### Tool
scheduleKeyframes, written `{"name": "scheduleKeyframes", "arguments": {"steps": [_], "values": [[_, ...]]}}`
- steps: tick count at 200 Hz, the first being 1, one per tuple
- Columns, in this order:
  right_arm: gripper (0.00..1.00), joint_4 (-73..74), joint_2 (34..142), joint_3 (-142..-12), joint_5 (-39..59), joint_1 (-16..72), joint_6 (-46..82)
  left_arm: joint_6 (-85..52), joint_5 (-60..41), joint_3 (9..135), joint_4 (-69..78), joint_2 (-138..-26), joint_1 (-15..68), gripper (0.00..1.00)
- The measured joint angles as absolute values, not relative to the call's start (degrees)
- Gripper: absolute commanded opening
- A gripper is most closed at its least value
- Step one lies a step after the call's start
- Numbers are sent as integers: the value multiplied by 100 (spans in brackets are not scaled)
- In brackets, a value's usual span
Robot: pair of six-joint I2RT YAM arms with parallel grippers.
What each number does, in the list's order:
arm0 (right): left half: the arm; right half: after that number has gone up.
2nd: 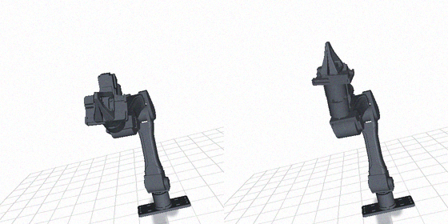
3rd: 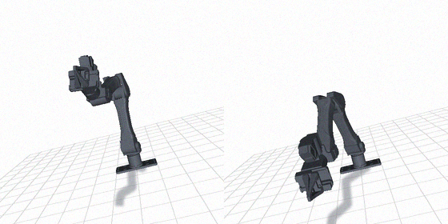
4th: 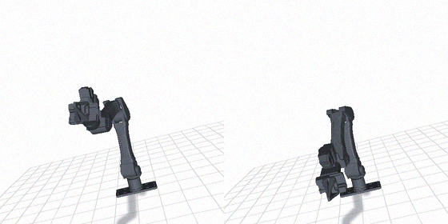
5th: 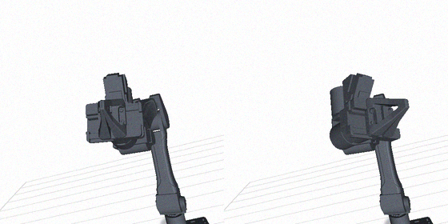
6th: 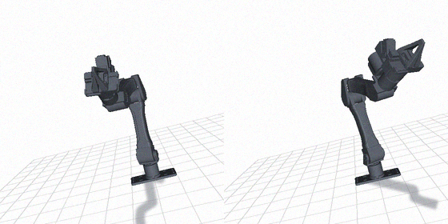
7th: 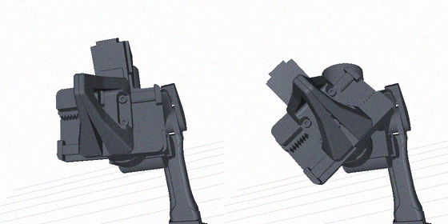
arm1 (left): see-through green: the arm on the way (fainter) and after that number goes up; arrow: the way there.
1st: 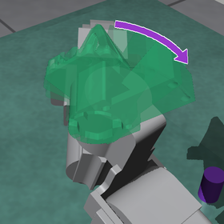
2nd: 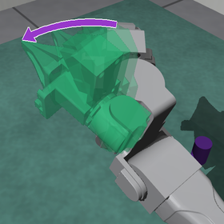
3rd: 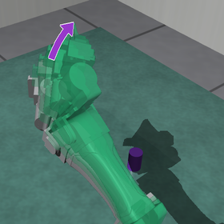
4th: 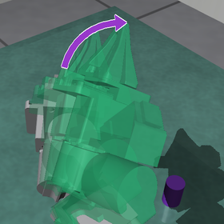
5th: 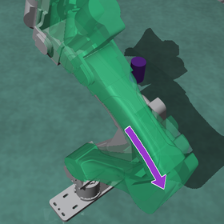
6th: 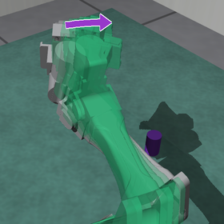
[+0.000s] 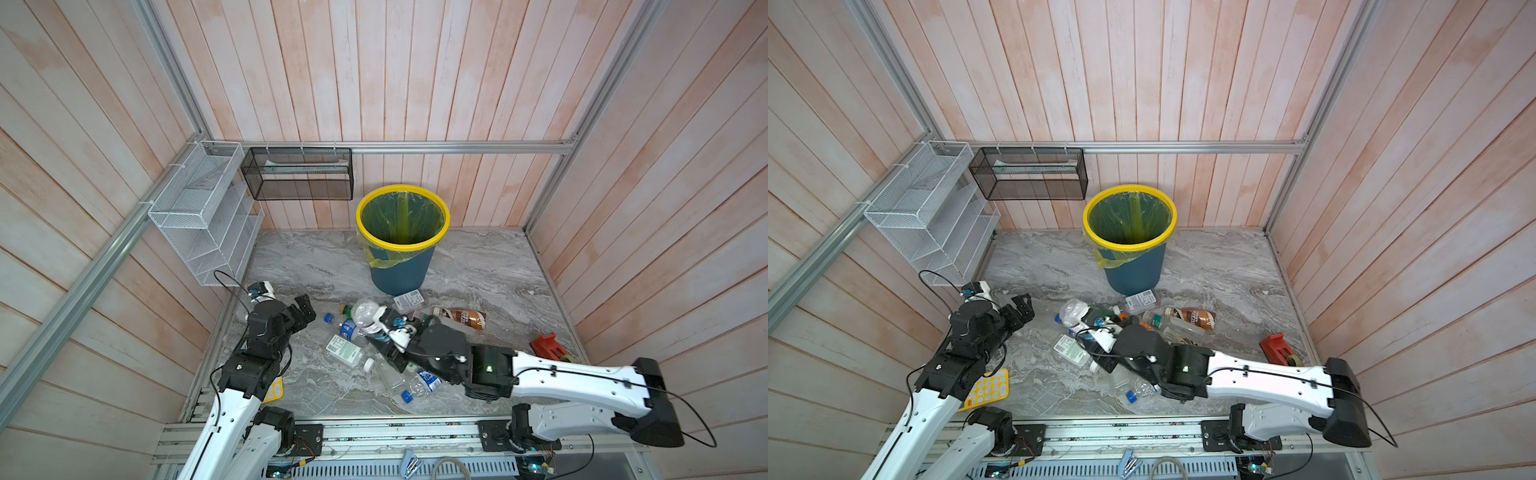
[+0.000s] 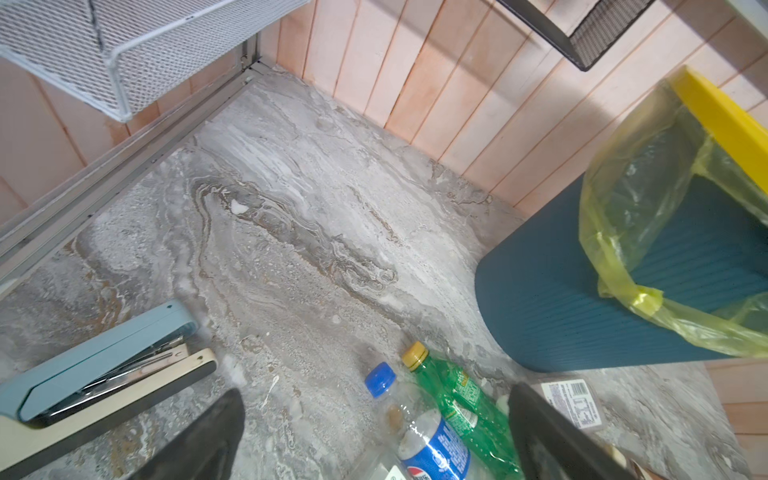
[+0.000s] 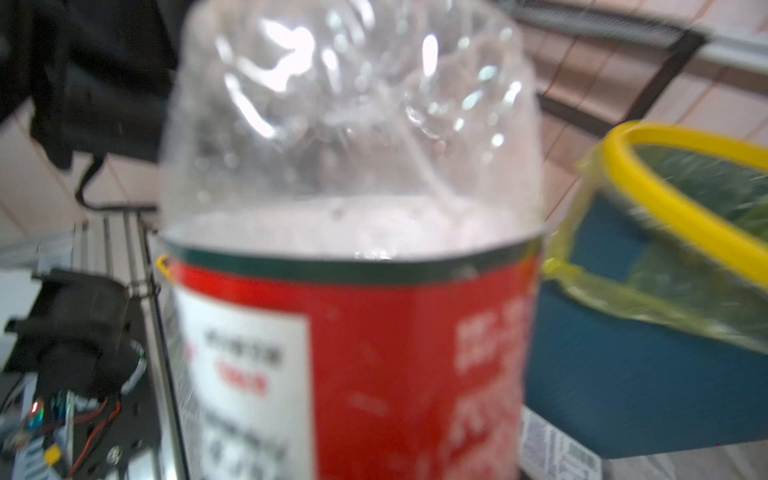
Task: Throw the plastic bottles in the bin
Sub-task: 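Lift the red-label bottle over the bin and release it with the right gripper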
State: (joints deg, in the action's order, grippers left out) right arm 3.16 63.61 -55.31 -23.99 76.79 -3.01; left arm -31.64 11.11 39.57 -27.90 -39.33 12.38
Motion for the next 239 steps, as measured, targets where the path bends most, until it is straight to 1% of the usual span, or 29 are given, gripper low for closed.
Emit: {"name": "scheduleKeyframes", "arguments": {"steps": [24,43,64,88,92,99,107,112,116,133,141,147,156,167,189,211,239], "values": [[51,1100,5546,-5520,-2915,7439,-956,-2928,891,3970,-2523,-4066,1297,100],[51,1481,5363,-5760,-3006,6954,-1361,-2770,862,3999,-2401,-4226,1542,100],[52,1542,5725,-6528,-2711,5957,-1468,-2613,952,4042,-2311,-4416,1997,100],[54,1361,6744,-7719,-1905,4687,-1188,-2473,1127,4143,-2257,-4654,2445,100],[55,1315,6973,-7988,-1741,4495,-1090,-2456,1162,4165,-2250,-4698,2508,100],[61,1164,7408,-8449,-1461,4206,-932,-2429,1227,4200,-2239,-4768,2617,100],[69,928,7972,-9017,-1162,3944,-790,-2394,1282,4239,-2226,-4842,2724,100],[77,799,8289,-9323,-1020,3839,-683,-2379,1319,4270,-2226,-4882,2779,100],[81,635,8541,-9579,-928,3769,-698,-2364,1350,4292,-2224,-4910,2816,100],[88,-64,9487,-10359,-624,3629,-482,-2303,1470,4392,-2226,-4989,2939,100],[95,-432,9808,-10604,-528,3581,-429,-2257,1557,4436,-2233,-4993,2991,100],[97,-670,9983,-10715,-489,3553,-386,-2224,1614,4466,-2246,-4991,3026,100],[99,-963,10112,-10766,-454,3507,-346,-2178,1717,4515,-2259,-4978,3083,100],[99,-1306,10110,-10763,-462,3433,-294,-2112,1833,4554,-2274,-4936,3146,100],[98,-1509,9791,-10761,-541,3317,-274,-2014,2014,4565,-2274,-4816,3260,100],[98,-1492,9133,-10626,-692,3260,-252,-1944,2161,4567,-2272,-4792,3393,100],[99,-1339,8154,-10018,-886,3208,-154,-1833,2303,4606,-2270,-4910,3688,100]]}}
